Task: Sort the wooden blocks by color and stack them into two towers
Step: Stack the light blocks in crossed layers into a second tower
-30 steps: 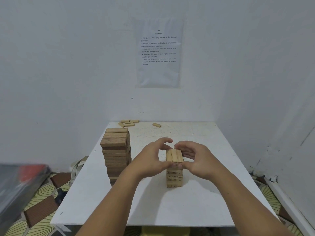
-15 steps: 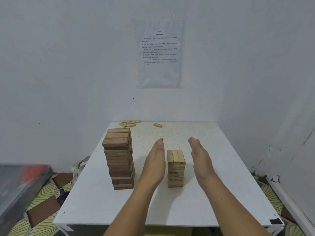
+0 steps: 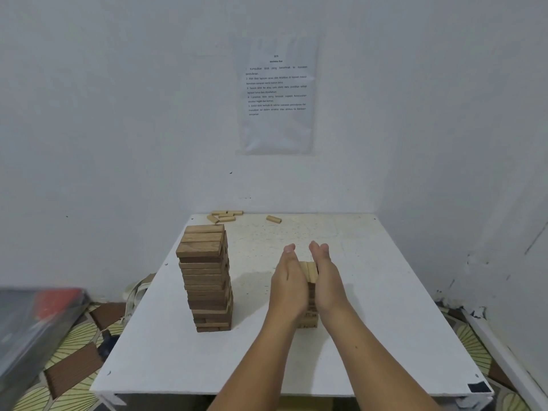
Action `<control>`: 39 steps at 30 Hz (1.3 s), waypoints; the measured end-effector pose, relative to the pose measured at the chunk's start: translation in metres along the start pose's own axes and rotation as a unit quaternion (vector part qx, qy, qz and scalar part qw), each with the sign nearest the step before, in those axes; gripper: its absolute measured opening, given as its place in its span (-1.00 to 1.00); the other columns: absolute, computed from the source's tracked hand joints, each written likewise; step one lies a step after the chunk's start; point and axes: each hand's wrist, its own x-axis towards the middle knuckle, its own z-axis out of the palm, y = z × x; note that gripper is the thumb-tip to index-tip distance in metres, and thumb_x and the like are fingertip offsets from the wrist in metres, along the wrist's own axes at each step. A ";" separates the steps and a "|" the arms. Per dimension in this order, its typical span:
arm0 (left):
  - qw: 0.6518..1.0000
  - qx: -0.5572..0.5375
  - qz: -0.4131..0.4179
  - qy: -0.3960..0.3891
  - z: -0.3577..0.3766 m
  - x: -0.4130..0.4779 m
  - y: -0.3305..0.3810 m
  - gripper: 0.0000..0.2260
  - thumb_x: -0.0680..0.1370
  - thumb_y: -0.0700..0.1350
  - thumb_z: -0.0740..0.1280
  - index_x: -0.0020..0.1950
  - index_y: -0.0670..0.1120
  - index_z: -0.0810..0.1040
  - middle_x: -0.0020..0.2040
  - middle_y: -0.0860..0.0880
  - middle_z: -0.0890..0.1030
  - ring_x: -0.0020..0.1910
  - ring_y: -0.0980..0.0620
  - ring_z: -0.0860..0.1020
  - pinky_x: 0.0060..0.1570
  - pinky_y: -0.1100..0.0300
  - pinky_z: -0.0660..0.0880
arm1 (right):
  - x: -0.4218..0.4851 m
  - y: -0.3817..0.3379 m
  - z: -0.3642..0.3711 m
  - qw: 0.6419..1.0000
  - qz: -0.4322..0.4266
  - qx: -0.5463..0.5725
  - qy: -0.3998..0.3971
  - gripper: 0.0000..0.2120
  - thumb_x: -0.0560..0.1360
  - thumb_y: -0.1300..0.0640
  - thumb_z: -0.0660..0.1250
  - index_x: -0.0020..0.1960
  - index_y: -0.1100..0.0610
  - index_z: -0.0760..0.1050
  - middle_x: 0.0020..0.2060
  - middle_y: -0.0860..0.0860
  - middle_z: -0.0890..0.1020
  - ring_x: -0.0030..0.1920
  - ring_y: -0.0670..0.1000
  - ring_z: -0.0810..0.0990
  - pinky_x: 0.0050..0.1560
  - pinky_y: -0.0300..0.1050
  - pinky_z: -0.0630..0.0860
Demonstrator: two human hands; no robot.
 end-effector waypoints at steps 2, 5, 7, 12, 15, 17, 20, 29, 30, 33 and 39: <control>1.000 0.000 0.002 -0.001 0.000 0.000 0.001 -0.48 0.73 0.21 -0.11 0.63 0.08 0.27 0.63 0.10 0.26 0.60 0.15 0.16 0.48 0.23 0.11 | 0.001 0.001 0.001 1.000 0.002 0.003 0.002 -0.51 0.71 -0.22 -0.01 0.58 -0.10 0.28 0.18 -0.44 0.39 0.32 -0.25 0.34 0.47 -0.06 0.30; 1.000 0.003 0.005 -0.002 0.000 -0.001 0.002 -0.48 0.74 0.21 -0.11 0.63 0.07 0.27 0.63 0.09 0.26 0.60 0.15 0.16 0.46 0.25 0.11 | 0.001 0.002 0.001 1.000 0.008 0.007 0.003 -0.50 0.72 -0.22 0.00 0.60 -0.10 0.24 0.25 -0.39 0.25 0.42 -0.22 0.26 0.54 0.04 0.26; 1.000 0.006 0.004 -0.001 -0.001 -0.001 0.001 -0.48 0.74 0.20 -0.11 0.63 0.07 0.27 0.62 0.09 0.26 0.60 0.14 0.16 0.47 0.24 0.11 | 0.002 0.003 0.000 1.000 0.007 0.004 0.002 -0.50 0.71 -0.23 0.00 0.60 -0.10 0.24 0.36 -0.35 0.22 0.51 -0.21 0.20 0.57 0.03 0.21; 1.000 0.014 -0.001 -0.009 -0.004 -0.002 -0.003 -0.49 0.73 0.20 -0.11 0.66 0.10 0.20 0.65 0.11 0.20 0.62 0.16 0.12 0.58 0.15 0.08 | 0.004 0.008 -0.004 1.000 -0.005 -0.012 -0.001 -0.49 0.72 -0.22 -0.02 0.60 -0.07 0.26 0.50 -0.28 0.22 0.46 -0.24 0.20 0.49 -0.10 0.21; 1.000 0.017 -0.003 -0.012 -0.004 -0.002 -0.006 -0.50 0.74 0.19 -0.10 0.67 0.11 0.16 0.66 0.12 0.17 0.62 0.18 0.10 0.61 0.12 0.07 | 0.005 0.012 -0.003 1.000 -0.001 -0.006 -0.002 -0.48 0.71 -0.24 -0.02 0.60 -0.08 0.26 0.50 -0.25 0.27 0.44 -0.22 0.24 0.44 -0.12 0.24; 1.000 0.018 0.002 -0.010 -0.003 -0.002 -0.006 -0.49 0.73 0.20 -0.10 0.67 0.11 0.17 0.66 0.12 0.18 0.62 0.18 0.11 0.61 0.10 0.07 | 0.005 0.013 -0.002 1.000 0.001 -0.003 0.000 -0.46 0.69 -0.28 -0.01 0.59 -0.10 0.27 0.49 -0.25 0.28 0.43 -0.21 0.27 0.46 -0.10 0.27; 0.999 0.027 0.017 -0.007 -0.005 -0.002 -0.006 -0.50 0.74 0.19 -0.08 0.66 0.10 0.19 0.64 0.13 0.21 0.60 0.19 0.13 0.60 0.14 0.09 | 0.005 0.013 -0.003 1.000 -0.013 -0.016 0.001 -0.46 0.69 -0.28 0.02 0.58 -0.09 0.28 0.54 -0.19 0.30 0.49 -0.17 0.29 0.51 -0.06 0.25; 0.957 0.244 0.144 -0.053 -0.054 -0.008 -0.004 -0.53 0.61 -0.02 0.34 0.53 0.15 0.41 0.43 0.32 0.36 0.54 0.33 0.17 0.46 0.27 0.18 | 0.002 -0.007 -0.057 0.957 -0.124 -0.257 -0.059 -0.50 0.44 0.30 0.31 0.24 -0.16 0.60 0.23 -0.29 0.60 0.37 -0.22 0.45 0.40 -0.18 0.35; 0.948 0.271 0.154 -0.067 -0.057 -0.008 -0.002 -0.53 0.61 0.00 0.34 0.53 0.14 0.41 0.48 0.28 0.37 0.57 0.30 0.14 0.51 0.21 0.17 | 0.001 -0.010 -0.063 0.946 -0.133 -0.284 -0.080 -0.50 0.43 0.29 0.32 0.25 -0.17 0.60 0.23 -0.30 0.59 0.37 -0.24 0.45 0.40 -0.20 0.33; 0.924 0.332 0.161 -0.103 -0.062 -0.001 0.002 -0.47 0.56 0.03 0.34 0.54 0.14 0.40 0.54 0.20 0.36 0.62 0.22 0.10 0.58 0.08 0.15 | -0.001 -0.021 -0.072 0.924 -0.143 -0.331 -0.128 -0.50 0.42 0.21 0.35 0.28 -0.20 0.57 0.27 -0.32 0.56 0.38 -0.29 0.42 0.38 -0.28 0.28; 0.914 0.355 0.152 -0.123 -0.058 0.005 0.012 -0.49 0.57 -0.07 0.40 0.52 0.13 0.43 0.53 0.16 0.40 0.62 0.19 0.14 0.56 0.12 0.17 | -0.003 -0.025 -0.073 0.908 -0.155 -0.360 -0.145 -0.43 0.43 0.28 0.36 0.33 -0.20 0.52 0.29 -0.34 0.50 0.36 -0.36 0.38 0.26 -0.47 0.27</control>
